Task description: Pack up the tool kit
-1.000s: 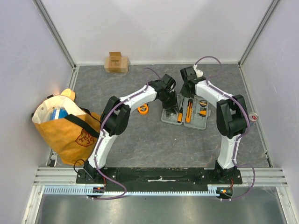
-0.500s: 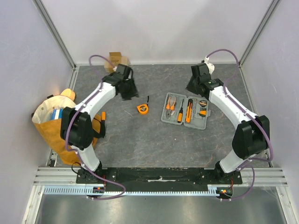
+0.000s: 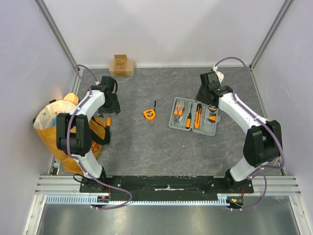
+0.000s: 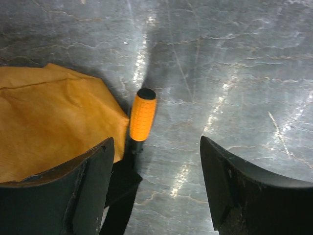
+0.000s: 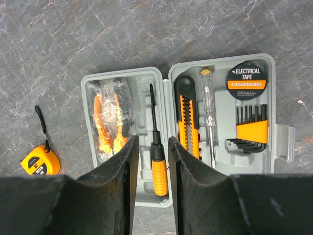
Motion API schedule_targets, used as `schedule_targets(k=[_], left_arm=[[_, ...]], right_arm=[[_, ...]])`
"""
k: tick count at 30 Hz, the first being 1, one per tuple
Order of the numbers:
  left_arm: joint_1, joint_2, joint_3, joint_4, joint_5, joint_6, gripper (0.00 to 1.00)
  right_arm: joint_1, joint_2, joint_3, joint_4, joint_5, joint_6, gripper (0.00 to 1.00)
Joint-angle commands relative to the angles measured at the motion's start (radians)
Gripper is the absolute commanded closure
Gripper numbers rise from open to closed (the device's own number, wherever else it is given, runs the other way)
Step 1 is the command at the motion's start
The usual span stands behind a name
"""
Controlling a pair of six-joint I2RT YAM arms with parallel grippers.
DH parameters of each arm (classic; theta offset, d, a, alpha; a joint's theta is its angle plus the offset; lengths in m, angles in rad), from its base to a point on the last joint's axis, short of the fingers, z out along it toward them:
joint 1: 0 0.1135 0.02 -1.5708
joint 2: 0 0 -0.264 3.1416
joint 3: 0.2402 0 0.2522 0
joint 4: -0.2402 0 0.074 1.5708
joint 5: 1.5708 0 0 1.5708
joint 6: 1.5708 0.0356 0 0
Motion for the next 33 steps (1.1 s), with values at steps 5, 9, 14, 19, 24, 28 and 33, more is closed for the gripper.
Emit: schedule_targets(k=[5, 9, 14, 19, 24, 28, 33], left_arm=[[0.044, 0.077, -0.026, 0.011, -0.03, 0.099, 0.23], [0.054, 0.103, -0.034, 0.015, -0.035, 0.096, 0.23], [0.057, 0.139, -0.039, 0.019, 0.027, 0.104, 0.28], [0.058, 0.143, -0.034, 0.028, 0.157, 0.11, 0.44], [0.055, 0.142, -0.029, 0.028, 0.248, 0.087, 0.56], [0.057, 0.143, -0.02, 0.025, 0.291, 0.063, 0.58], [0.05, 0.159, -0.012, 0.034, 0.324, 0.052, 0.61]], right_arm=[[-0.013, -0.053, -0.013, 0.018, -0.004, -0.016, 0.63], [-0.016, -0.068, -0.022, 0.017, 0.005, -0.012, 0.63], [-0.018, -0.071, -0.019, 0.017, 0.004, -0.003, 0.63], [-0.016, -0.066, -0.013, 0.017, 0.005, 0.006, 0.64], [-0.016, -0.063, -0.018, 0.015, 0.005, 0.011, 0.64], [-0.016, -0.06, -0.018, 0.015, 0.002, 0.012, 0.65], [-0.016, -0.06, -0.018, 0.015, 0.004, 0.007, 0.65]])
